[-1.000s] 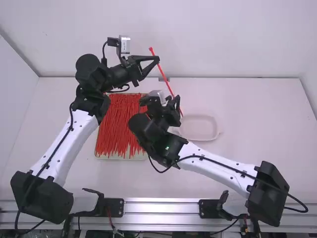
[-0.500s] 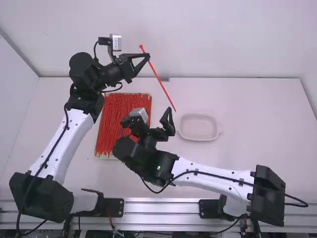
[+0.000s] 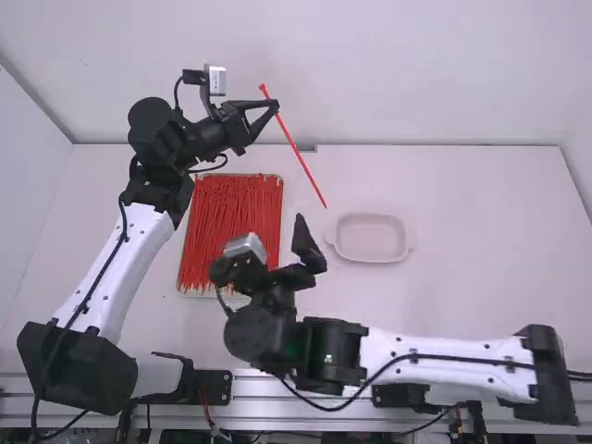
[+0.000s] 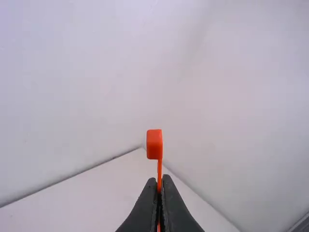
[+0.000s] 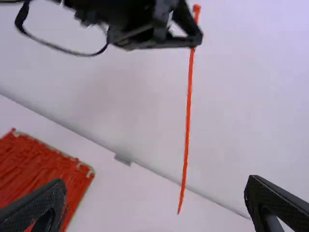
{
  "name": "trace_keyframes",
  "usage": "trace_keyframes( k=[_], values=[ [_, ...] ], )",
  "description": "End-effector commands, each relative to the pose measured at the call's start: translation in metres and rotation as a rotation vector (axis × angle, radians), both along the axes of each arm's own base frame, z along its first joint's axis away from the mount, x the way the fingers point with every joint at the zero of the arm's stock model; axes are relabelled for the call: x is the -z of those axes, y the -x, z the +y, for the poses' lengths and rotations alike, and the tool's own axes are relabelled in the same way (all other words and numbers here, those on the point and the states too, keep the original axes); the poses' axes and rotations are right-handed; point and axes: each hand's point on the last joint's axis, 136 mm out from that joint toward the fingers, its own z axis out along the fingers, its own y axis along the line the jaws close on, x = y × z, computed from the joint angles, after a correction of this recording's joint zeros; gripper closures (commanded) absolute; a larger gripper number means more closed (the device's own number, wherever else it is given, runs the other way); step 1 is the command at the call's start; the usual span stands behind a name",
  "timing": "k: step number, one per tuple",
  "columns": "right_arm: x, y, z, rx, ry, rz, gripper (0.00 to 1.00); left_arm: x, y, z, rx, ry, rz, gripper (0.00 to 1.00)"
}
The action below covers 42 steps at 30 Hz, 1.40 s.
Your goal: Fasten the cable tie
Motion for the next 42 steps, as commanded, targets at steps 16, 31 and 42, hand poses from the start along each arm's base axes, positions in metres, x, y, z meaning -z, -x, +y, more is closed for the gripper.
trace_keyframes(
  k=[16, 31, 42],
  values=[
    [-0.051, -0.007, -0.074, -0.581, -0.121, 0.135, 0.01, -0.007, 0.028, -0.012, 0.161, -0.100, -0.147, 0.98],
    [-0.053, -0.050, -0.117, -0.754, -0.293, 0.224, 0.01, -0.001, 0.056, -0.022, 0.323, -0.153, -0.225, 0.98],
    [-0.033, -0.078, -0.132, -1.106, -0.374, 0.330, 0.01, 0.007, 0.068, -0.025, 0.397, -0.200, -0.297, 0.98]
  ],
)
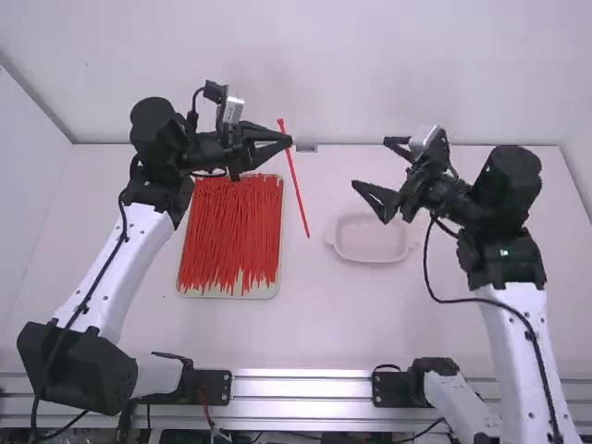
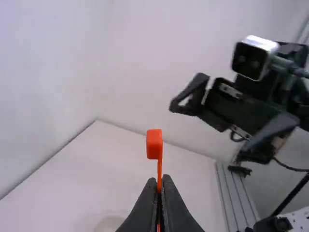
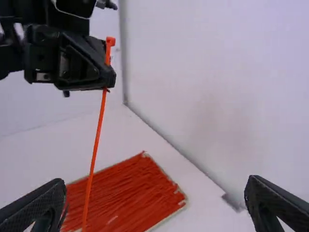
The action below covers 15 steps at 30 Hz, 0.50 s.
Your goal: Fasten the cable tie
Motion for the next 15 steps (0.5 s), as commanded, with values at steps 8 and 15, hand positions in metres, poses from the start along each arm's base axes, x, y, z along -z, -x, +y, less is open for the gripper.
trace_keyframes(
  k=[8, 15],
  values=[
    [0.012, 0.000, 0.022, -0.288, -0.076, 0.077, 0.02, -0.010, 0.011, 0.001, 0.055, -0.018, -0.098, 0.98],
    [0.014, 0.002, 0.042, -0.346, -0.070, 0.051, 0.01, -0.011, 0.011, 0.002, 0.051, -0.018, -0.104, 0.98]
  ],
)
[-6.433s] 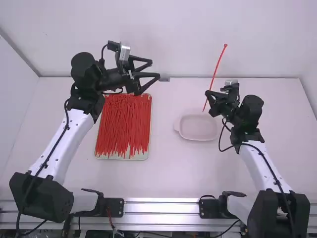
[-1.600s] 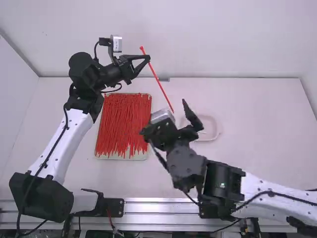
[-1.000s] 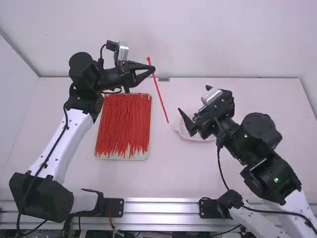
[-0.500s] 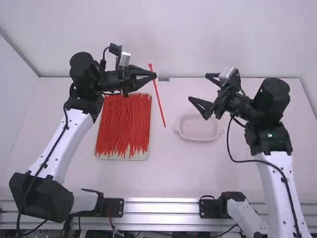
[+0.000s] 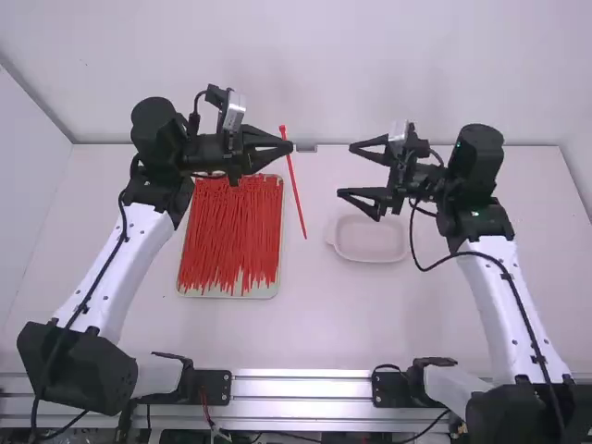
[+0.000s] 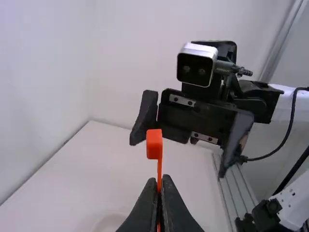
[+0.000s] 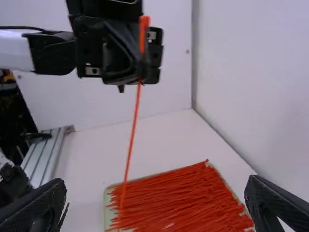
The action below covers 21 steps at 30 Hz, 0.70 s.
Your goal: Fasten the cable tie
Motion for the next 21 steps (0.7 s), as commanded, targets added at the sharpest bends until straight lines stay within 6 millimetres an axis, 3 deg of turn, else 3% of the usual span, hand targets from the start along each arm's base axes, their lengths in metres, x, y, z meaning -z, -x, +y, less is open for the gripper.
trace_keyframes(
  k=[1, 6, 12, 21],
  values=[
    [-0.008, 0.006, 0.007, -0.043, -0.008, -0.018, 0.02, -0.012, 0.003, 0.003, 0.007, 0.000, -0.046, 0.98],
    [-0.001, 0.009, 0.031, -0.060, 0.009, -0.009, 0.01, -0.015, 0.016, -0.002, 0.077, -0.001, -0.075, 0.98],
    [-0.001, 0.014, 0.053, -0.075, 0.015, -0.019, 0.01, -0.016, 0.018, -0.005, 0.081, 0.001, -0.088, 0.98],
    [-0.008, 0.014, 0.071, -0.049, 0.005, -0.044, 0.01, -0.021, 0.021, -0.008, 0.094, 0.011, -0.079, 0.98]
  ],
)
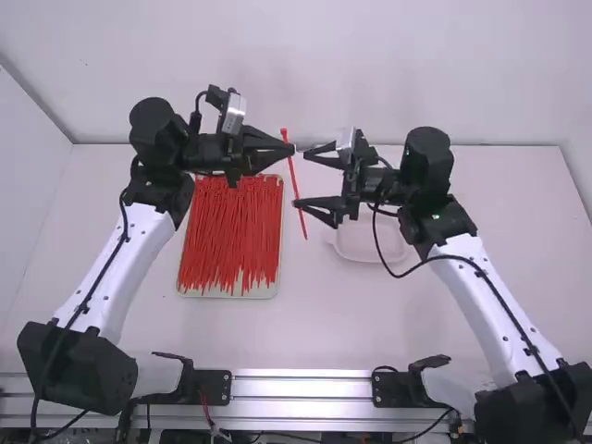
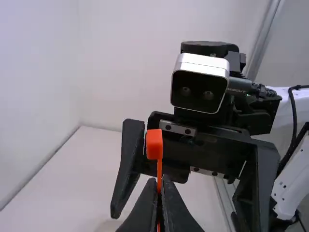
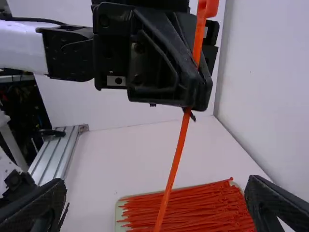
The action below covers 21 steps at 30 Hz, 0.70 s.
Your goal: Fasten the cable tie
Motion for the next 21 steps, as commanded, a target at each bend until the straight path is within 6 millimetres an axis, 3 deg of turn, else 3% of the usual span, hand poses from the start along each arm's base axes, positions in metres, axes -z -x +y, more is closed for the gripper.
trace_keyframes(
  k=[1, 6, 10, 12, 13, 14, 15, 17, 21],
  values=[
    [-0.010, 0.000, 0.004, 0.012, -0.009, -0.022, 0.02, -0.015, 0.008, -0.002, 0.026, 0.011, -0.014, 0.98],
    [-0.009, 0.000, 0.010, 0.024, -0.005, -0.024, 0.01, -0.021, 0.013, -0.006, 0.046, 0.021, -0.020, 0.98],
    [-0.009, -0.001, 0.014, 0.037, -0.002, -0.026, 0.16, -0.024, 0.013, -0.007, 0.044, 0.029, -0.013, 0.98],
    [-0.009, -0.001, 0.013, 0.038, -0.002, -0.025, 0.27, -0.024, 0.017, -0.010, 0.059, 0.029, -0.023, 0.98],
    [-0.009, -0.001, 0.013, 0.038, -0.002, -0.025, 0.46, -0.025, 0.018, -0.012, 0.063, 0.031, -0.029, 0.98],
    [-0.009, -0.001, 0.013, 0.037, -0.002, -0.024, 0.53, -0.025, 0.018, -0.013, 0.064, 0.032, -0.028, 0.98],
    [-0.008, -0.001, 0.013, 0.038, -0.001, -0.021, 0.72, -0.025, 0.018, -0.013, 0.064, 0.032, -0.028, 0.98],
    [-0.007, -0.001, 0.013, 0.039, 0.002, -0.015, 0.98, -0.026, 0.019, -0.013, 0.066, 0.033, -0.038, 0.98],
    [-0.006, -0.001, 0.013, 0.038, 0.005, -0.008, 1.00, -0.026, 0.019, -0.013, 0.065, 0.033, -0.038, 0.98]
  ],
)
